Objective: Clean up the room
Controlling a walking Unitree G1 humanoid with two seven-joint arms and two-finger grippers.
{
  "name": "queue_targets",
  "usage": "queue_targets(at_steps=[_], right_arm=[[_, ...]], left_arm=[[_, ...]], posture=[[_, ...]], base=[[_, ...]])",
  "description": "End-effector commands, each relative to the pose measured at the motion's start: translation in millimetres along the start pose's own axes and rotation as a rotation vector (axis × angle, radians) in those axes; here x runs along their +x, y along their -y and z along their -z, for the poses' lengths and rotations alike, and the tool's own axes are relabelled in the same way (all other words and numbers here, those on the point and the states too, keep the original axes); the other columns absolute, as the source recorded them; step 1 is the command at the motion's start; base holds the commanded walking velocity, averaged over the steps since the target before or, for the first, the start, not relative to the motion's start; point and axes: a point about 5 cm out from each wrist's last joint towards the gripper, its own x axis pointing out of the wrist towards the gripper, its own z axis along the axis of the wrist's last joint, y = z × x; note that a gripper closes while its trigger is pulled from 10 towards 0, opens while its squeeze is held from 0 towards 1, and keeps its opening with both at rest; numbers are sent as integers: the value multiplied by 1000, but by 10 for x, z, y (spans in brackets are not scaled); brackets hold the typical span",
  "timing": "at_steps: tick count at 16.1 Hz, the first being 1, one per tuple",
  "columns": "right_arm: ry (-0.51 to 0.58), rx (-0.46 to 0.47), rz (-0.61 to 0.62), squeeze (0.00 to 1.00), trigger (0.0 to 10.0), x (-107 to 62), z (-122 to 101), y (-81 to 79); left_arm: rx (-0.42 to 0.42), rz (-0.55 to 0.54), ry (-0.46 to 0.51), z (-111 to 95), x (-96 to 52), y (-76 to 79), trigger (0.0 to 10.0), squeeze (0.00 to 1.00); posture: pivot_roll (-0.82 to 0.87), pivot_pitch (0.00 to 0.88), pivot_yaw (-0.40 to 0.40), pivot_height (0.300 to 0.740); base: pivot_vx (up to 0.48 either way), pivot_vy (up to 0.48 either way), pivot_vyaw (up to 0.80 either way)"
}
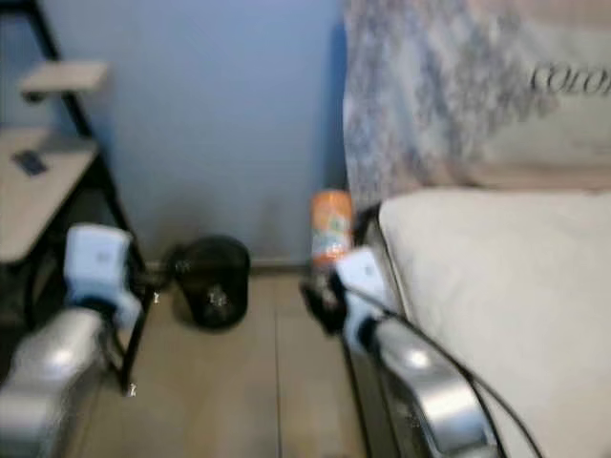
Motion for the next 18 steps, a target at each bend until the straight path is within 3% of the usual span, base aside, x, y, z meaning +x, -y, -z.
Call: queue_targets(at_steps=[1,6,11,18], right_arm=[[15,6,-7,0,10000,20,-54,-28],[8,-13,-35,0,10000,38,-41,-55],[5,-25,-68,0,10000,46,-41,-101],[-7,-10,-37,0,10000,55,-35,-33]], left_arm=[[18,-22,7,-10,-22,-83,10000,0],[21,-7,4,33,-34,-106,10000,0],[26,4,2,39,-25,-102,10000,0],[38,29,-15,69,-20,-91,10000,0]], posture=[[-44,0,3,740],[-41,0,7,740],[-43,0,10,740],[-47,0,11,740]], base=[[398,0,0],[388,0,0],[382,0,769],[379,0,0]])
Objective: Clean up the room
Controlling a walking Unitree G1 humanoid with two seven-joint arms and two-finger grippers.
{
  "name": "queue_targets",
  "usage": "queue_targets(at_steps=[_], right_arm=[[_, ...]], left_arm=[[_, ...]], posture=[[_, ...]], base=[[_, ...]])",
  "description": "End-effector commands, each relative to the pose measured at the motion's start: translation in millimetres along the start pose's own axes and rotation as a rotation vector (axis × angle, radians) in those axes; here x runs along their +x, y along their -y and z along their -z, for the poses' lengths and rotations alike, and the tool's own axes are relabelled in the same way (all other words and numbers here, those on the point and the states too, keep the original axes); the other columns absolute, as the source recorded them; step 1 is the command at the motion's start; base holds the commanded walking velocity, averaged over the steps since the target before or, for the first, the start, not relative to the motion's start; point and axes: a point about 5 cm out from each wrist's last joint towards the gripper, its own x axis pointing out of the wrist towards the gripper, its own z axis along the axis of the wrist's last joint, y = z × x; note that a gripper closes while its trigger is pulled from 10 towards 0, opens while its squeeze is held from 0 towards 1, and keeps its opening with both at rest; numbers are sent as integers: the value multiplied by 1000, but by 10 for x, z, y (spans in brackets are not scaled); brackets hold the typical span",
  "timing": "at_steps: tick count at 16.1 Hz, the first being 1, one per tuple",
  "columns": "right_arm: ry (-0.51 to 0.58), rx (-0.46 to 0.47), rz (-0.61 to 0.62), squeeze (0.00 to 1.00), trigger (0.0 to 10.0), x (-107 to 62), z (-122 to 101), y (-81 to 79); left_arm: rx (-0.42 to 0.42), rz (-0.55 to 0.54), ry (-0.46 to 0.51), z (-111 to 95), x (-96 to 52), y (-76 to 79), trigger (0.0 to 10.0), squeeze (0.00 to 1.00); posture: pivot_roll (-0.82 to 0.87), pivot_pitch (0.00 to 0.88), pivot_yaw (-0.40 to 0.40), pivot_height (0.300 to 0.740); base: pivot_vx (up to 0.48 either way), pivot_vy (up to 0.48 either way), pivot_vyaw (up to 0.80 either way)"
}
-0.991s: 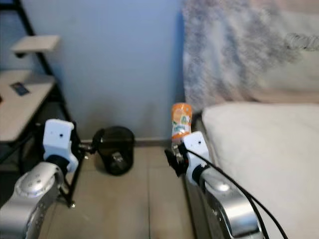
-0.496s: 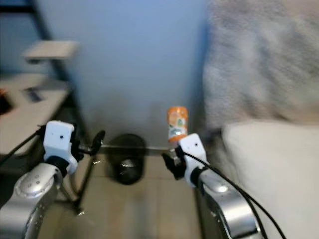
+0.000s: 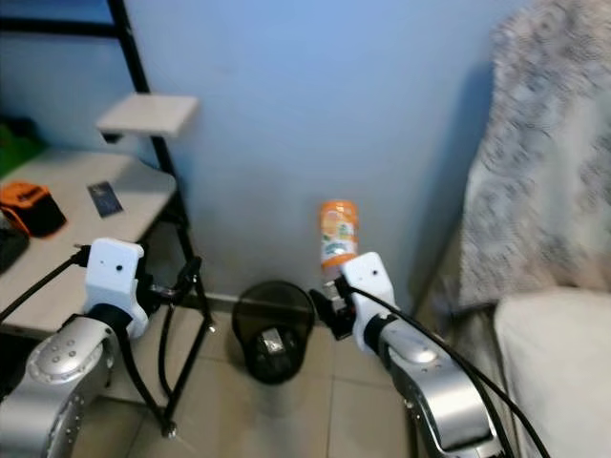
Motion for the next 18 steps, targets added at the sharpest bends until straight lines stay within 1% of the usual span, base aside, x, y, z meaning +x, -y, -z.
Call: queue_targets(at_steps=[1,6,11,13,14,15,16,17,18], right_arm=[[12,-3,-17,0,10000,18,-50,-48],[11,-3,-12,0,10000,18,-47,-34],[-28,-48,-10,0,10000,8,-20,-28],[-96,-80,-14,0,10000,-2,68,-16],[-117,-88,-30,0,10000,0,105,-25],[-174,-118,-72,0,10000,21,206,-52],[-236,-152,-90,0,10000,100,333,-64],[-290,-179,-113,0,10000,201,454,-86],[-319,-199,-131,0,10000,276,523,-103]], left_arm=[[11,-10,4,-18,-7,-52,10000,0],[19,24,-6,-4,-9,-11,10000,0],[25,64,-23,18,-21,31,10000,0],[37,132,-47,68,-52,95,10000,0],[41,149,-54,81,-57,112,10000,0],[52,192,-65,102,-62,141,10000,0],[76,265,-74,115,-61,176,10000,0],[88,344,-108,148,-62,203,10000,0],[99,387,-135,174,-59,205,10000,0]], posture=[[-47,0,12,740],[-46,0,11,740],[-46,0,6,740],[-46,0,-1,740],[-44,0,-6,740],[-42,0,-13,740],[-36,0,-22,740],[-36,0,-24,740],[-35,0,-26,740]], base=[[379,0,0],[379,0,0],[367,0,0],[0,0,0],[0,0,0],[0,0,0],[0,0,0],[0,0,0],[0,0,0]])
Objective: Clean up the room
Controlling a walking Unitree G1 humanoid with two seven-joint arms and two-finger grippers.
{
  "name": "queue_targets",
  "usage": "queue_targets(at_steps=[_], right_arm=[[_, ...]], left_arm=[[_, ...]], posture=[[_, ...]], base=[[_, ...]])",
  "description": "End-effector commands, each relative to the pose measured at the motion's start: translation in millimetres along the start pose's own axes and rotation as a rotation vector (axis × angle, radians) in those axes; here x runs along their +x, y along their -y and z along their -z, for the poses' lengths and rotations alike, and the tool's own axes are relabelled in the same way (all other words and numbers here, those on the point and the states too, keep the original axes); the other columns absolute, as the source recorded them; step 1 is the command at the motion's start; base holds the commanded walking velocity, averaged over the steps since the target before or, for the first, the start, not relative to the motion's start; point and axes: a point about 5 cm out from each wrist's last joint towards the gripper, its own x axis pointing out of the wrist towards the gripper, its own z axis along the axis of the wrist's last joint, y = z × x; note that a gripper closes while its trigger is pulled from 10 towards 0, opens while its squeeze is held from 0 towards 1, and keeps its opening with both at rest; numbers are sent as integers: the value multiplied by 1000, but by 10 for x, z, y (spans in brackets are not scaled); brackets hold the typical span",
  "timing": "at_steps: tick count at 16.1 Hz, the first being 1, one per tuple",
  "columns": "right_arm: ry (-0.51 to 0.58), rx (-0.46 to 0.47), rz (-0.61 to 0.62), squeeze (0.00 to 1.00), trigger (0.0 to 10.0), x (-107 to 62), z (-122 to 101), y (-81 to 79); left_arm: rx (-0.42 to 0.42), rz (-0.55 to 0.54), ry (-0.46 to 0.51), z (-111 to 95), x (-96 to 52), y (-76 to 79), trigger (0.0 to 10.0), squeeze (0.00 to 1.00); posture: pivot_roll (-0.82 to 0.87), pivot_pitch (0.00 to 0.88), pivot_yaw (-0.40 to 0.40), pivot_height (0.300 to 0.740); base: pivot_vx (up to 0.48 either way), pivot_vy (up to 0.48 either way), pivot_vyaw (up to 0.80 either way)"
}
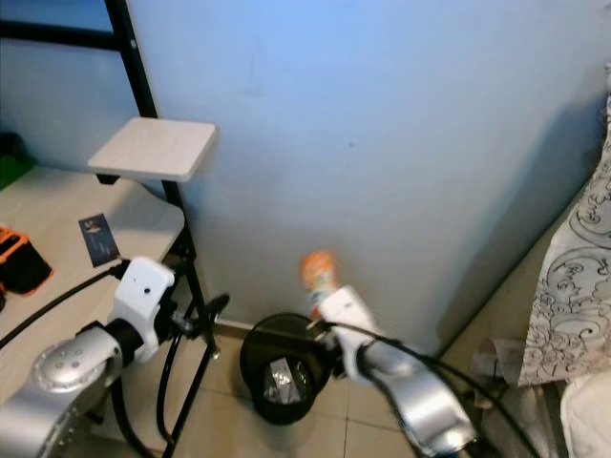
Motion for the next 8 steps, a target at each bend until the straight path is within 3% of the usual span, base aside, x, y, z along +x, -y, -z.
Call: queue_targets(at_steps=[1,4,8], right_arm=[[4,-32,3,0,10000,20,-12,23],[-84,-31,12,0,10000,452,32,-19],[-104,-87,77,0,10000,684,-145,-25]], left_arm=[[-5,42,-14,15,19,36,10000,0],[57,158,-98,97,19,-46,10000,0],[118,291,-153,122,-35,-48,10000,0]], posture=[[-35,0,-26,740],[-37,0,-26,740],[-4,0,-49,740]], base=[[0,0,0],[0,0,0],[0,0,0]])
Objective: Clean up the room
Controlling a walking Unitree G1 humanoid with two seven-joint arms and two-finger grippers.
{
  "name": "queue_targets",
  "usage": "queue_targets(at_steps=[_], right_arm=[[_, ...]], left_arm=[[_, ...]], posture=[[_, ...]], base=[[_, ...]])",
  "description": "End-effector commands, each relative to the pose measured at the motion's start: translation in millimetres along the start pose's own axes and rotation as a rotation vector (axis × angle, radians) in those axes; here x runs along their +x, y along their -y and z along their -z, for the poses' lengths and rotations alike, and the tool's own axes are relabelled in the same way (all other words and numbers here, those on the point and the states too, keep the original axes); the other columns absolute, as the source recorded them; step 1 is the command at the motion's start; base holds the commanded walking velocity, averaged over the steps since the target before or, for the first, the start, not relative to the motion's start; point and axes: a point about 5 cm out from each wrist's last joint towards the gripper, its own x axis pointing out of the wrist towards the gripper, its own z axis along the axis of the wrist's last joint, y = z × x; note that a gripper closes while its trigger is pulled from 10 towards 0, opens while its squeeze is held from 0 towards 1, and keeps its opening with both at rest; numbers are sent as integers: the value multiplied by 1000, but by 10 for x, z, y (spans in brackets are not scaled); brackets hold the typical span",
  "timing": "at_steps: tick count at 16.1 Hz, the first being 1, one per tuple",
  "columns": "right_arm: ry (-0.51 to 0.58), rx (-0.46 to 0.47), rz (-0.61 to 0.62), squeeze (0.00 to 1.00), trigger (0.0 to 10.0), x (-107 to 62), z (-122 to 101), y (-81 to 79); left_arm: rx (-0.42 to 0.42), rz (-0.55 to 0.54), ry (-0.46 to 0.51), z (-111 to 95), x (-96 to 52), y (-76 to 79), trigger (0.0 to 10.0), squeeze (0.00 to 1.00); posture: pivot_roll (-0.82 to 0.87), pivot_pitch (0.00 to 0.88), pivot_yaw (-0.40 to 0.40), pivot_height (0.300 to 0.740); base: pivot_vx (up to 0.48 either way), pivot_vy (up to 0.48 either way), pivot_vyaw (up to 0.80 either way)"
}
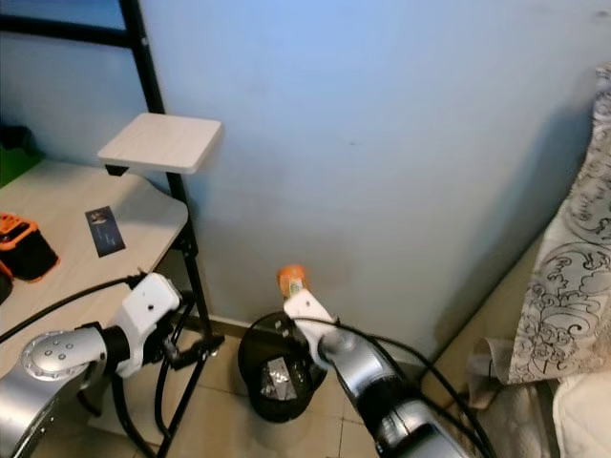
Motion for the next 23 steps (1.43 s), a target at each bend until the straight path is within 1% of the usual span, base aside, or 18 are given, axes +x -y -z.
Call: queue_targets(at_steps=[1,4,5,6,7,10,17,19,20,21,22,23], right_arm=[[12,-2,29,0,10000,11,-37,43],[33,-18,72,0,10000,52,-151,70],[43,-24,86,43,10000,60,-211,79],[47,-20,85,43,10000,63,-221,78],[55,-15,82,1000,10000,67,-252,74],[78,0,55,1000,10000,78,-311,31],[103,13,-13,1000,10000,106,-344,-121],[139,50,-51,1000,10000,101,-352,-137],[159,78,-64,1000,10000,92,-349,-113],[194,111,-56,1000,10000,65,-333,-33],[254,178,-30,1000,10000,-12,-294,122],[311,242,3,1000,10000,-125,-236,254]], left_arm=[[21,24,4,-35,-2,6,10000,0],[30,36,-3,-17,-23,19,10000,0],[34,45,-9,-4,-30,32,10000,0],[35,47,-10,-2,-31,34,10000,0],[36,48,-11,-2,-32,37,10000,0],[38,46,-10,-7,-35,28,10000,0],[33,40,-11,-3,-59,41,10000,0],[23,25,4,-19,-47,52,10000,0],[14,10,24,-39,-35,65,10000,0],[-9,-20,43,-59,-8,80,10000,0],[-58,-79,72,-95,34,84,10000,0],[-105,-133,100,-119,60,81,10000,0]], posture=[[-2,0,-51,740],[2,0,-55,740],[2,0,-55,740],[2,0,-55,740],[4,0,-57,740],[8,0,-58,740],[15,0,-59,740],[14,0,-58,740],[12,0,-57,740],[1,0,-56,740],[-10,0,-51,740],[-22,0,-46,740]], base=[[0,0,0],[0,0,0],[0,0,0],[0,0,0],[0,0,0],[0,0,0],[0,0,0],[0,0,0],[0,0,0],[0,0,0],[0,0,0],[0,0,0]])
